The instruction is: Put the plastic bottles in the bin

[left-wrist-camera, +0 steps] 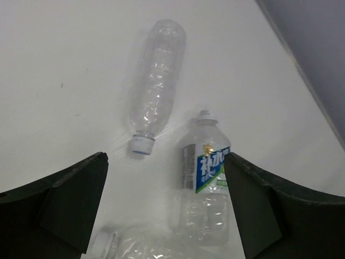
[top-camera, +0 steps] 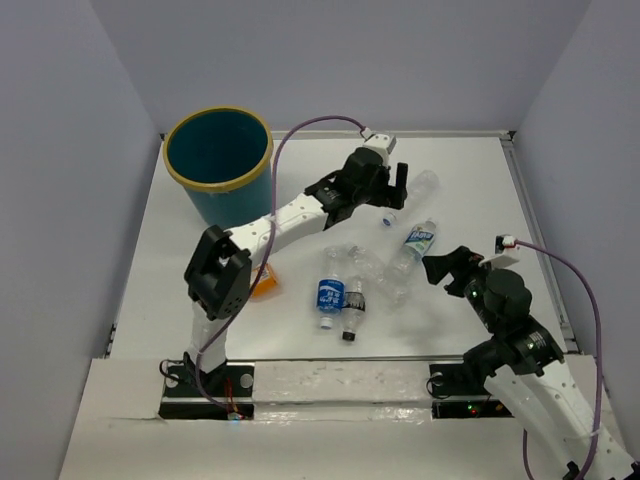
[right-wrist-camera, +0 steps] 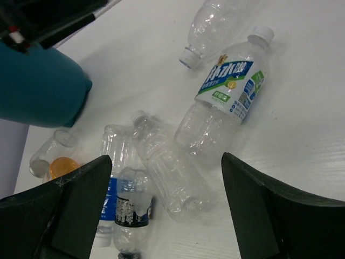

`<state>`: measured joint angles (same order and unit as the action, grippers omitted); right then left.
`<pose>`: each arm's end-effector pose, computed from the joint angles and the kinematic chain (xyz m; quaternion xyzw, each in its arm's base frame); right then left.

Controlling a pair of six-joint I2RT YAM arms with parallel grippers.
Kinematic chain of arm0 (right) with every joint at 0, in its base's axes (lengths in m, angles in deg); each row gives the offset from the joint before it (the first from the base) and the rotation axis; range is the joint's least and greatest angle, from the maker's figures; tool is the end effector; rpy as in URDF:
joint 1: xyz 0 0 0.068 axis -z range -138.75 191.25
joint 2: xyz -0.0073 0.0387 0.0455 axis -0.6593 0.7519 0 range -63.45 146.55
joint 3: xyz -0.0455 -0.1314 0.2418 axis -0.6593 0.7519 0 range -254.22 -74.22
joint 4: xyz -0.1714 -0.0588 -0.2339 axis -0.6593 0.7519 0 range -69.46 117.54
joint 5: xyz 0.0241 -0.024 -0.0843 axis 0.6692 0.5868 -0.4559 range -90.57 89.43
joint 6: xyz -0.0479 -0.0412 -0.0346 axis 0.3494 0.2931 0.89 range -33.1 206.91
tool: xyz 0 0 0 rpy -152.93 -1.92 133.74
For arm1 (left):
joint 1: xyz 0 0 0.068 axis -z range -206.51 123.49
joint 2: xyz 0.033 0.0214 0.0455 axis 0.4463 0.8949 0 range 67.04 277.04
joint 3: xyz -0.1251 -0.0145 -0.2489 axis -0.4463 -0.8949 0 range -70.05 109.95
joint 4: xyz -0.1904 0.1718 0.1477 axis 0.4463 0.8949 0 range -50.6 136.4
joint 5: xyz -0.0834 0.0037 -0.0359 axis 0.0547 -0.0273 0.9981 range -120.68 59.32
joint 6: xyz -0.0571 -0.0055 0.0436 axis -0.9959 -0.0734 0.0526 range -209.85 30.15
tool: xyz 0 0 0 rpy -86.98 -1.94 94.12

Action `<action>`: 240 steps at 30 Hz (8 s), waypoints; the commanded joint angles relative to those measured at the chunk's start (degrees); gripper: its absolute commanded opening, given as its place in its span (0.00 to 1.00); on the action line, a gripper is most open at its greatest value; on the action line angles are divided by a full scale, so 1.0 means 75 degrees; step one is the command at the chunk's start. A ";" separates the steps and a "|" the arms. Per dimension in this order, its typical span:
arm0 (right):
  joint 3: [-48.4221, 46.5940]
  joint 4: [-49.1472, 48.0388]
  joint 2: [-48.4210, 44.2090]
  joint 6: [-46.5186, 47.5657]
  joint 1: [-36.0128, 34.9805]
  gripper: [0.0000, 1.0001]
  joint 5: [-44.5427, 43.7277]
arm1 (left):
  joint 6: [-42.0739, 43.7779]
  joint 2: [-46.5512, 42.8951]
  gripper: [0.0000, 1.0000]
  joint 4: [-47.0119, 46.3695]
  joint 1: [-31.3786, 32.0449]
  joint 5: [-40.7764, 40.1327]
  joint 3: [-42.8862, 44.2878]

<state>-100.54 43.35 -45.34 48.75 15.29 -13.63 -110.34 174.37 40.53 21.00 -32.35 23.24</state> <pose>0.1505 0.0583 0.2639 0.1527 0.7742 0.2462 0.5627 0.3505 -0.3801 0.3265 0.1768 0.7742 -0.3301 0.5102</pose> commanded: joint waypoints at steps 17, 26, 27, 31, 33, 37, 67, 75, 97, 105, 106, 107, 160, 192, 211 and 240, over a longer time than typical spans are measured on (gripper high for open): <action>0.0147 0.0334 0.0082 -0.0210 -0.0020 0.93 0.0897 | 0.1197 0.5070 0.99 0.1830 0.0181 -0.0246 0.5934; 0.0159 0.0170 0.0304 -0.0175 -0.0020 0.92 0.0956 | 0.1220 0.5681 0.99 0.1819 0.0123 -0.0269 0.6088; 0.0159 0.0100 0.0362 -0.0198 -0.0020 0.92 0.0968 | 0.1232 0.5728 0.99 0.1772 0.0111 -0.0327 0.6088; 0.0124 -0.0006 0.0667 -0.0164 -0.0020 0.93 0.0851 | 0.1244 0.5717 0.76 0.1550 0.0053 -0.0421 0.5971; 0.0018 0.0017 0.0796 -0.0023 -0.0020 0.93 0.0688 | 0.1255 0.5577 0.57 0.1269 0.0006 -0.0387 0.5807; -0.0111 -0.0017 0.0925 -0.0011 -0.0020 0.93 0.0382 | 0.1408 0.5027 0.50 0.0695 -0.0053 -0.0316 0.5537; -0.2361 -0.1975 0.7534 0.0751 0.0238 1.00 -0.2207 | 0.0142 -0.5334 0.47 0.0353 -0.4751 -0.0551 -0.2010; -0.2279 -0.2232 0.8155 0.0692 0.0308 1.00 -0.2185 | -0.0080 -0.4503 0.47 0.0179 -0.5572 -0.0620 -0.2348; -0.2783 -0.2865 0.9070 0.0704 0.0765 0.67 -0.2242 | -0.0010 -0.3904 0.99 -0.0372 -0.5795 -0.0774 -0.3053; -0.3005 -0.2865 0.8216 0.1219 0.0847 0.54 -0.2887 | -0.0151 -0.4688 0.99 -0.0654 -0.5795 -0.0082 -0.2632; -0.3029 -0.2854 0.7936 0.1312 0.0847 0.52 -0.2876 | -0.0151 -0.4771 0.99 -0.0654 -0.5783 -0.0001 -0.2561; -0.3064 -0.2854 0.7782 0.1371 0.0847 0.51 -0.2853 | -0.0139 -0.4853 0.99 -0.0654 -0.5783 0.0023 -0.2503; -1.6355 -0.5855 1.6186 0.4676 -0.3160 1.00 0.2291 | -0.1252 -0.7737 0.99 0.0811 -0.2479 0.2427 -0.7846; -0.2513 -0.0627 0.5471 0.2556 -0.1931 0.90 0.0146 | -0.1229 -0.1258 0.99 0.1161 -0.0393 -0.0150 -0.3910; -0.3368 -0.1049 0.8530 0.2918 -0.1672 0.91 0.0898 | -0.0749 -0.0939 0.55 0.1420 -0.0451 -0.0784 -0.3065; -0.3685 -0.1388 0.9376 0.3048 -0.1321 0.52 0.0183 | 0.0142 -0.3542 0.55 -0.0009 -0.4270 -0.3397 0.0451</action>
<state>-127.76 35.96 27.66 71.70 4.82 -10.33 -110.16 145.01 44.77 -6.50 -52.98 22.72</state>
